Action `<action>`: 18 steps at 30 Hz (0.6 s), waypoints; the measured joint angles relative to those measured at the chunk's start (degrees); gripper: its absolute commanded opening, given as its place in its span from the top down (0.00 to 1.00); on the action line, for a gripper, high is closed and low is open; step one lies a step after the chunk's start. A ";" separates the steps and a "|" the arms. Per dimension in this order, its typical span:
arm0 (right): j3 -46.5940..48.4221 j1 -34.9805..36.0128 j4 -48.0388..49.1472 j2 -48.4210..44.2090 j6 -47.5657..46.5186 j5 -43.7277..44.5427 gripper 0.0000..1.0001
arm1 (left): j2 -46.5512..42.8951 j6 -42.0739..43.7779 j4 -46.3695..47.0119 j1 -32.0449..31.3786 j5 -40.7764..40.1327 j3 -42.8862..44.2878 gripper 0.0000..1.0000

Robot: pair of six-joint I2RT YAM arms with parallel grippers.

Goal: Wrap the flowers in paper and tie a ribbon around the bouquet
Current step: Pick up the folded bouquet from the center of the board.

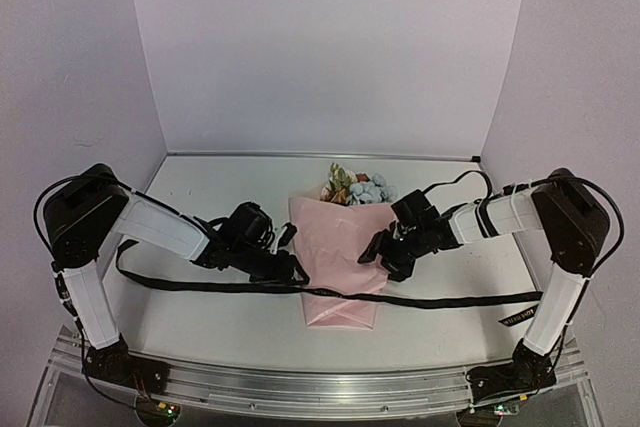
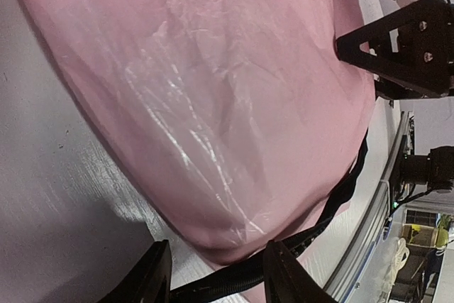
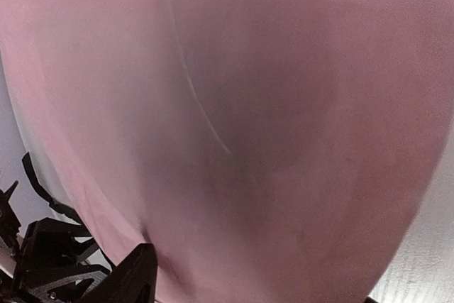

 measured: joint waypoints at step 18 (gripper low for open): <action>6.60 0.15 -2.23 5.30 2.35 3.79 0.93 | -1.79 1.25 -0.71 -1.82 2.32 -2.56 0.82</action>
